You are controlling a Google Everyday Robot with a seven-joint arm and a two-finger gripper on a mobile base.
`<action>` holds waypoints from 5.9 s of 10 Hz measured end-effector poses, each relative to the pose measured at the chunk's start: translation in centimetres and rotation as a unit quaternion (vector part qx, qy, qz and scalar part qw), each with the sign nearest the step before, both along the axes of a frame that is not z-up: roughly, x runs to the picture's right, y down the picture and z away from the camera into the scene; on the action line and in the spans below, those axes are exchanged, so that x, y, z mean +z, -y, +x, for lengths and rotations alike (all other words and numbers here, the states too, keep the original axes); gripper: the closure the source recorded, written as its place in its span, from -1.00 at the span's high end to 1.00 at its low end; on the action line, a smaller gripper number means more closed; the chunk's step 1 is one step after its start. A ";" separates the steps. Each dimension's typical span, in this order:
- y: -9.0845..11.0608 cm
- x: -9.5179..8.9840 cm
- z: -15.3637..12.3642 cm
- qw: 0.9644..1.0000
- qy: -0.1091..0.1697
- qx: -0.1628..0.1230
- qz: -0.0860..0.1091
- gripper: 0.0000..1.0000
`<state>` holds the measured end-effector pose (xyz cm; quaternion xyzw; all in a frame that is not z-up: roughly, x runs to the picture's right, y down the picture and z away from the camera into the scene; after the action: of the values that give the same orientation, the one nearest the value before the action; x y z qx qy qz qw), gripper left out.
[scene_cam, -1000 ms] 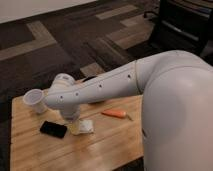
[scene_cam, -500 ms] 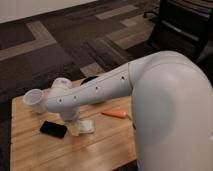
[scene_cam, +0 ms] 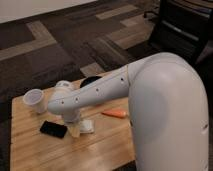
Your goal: Place the white sponge in the ceramic bowl
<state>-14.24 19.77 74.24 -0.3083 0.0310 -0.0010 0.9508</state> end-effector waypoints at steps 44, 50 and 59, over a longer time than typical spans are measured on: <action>16.9 4.3 14.7 0.981 -0.169 0.022 0.090 -1.00; 22.0 11.1 13.3 0.988 -0.105 -0.003 0.113 -1.00; 21.7 12.9 8.1 0.994 -0.005 -0.043 0.097 -0.36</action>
<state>-6.12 -1.89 87.16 -0.2133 0.0485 -0.0376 0.9751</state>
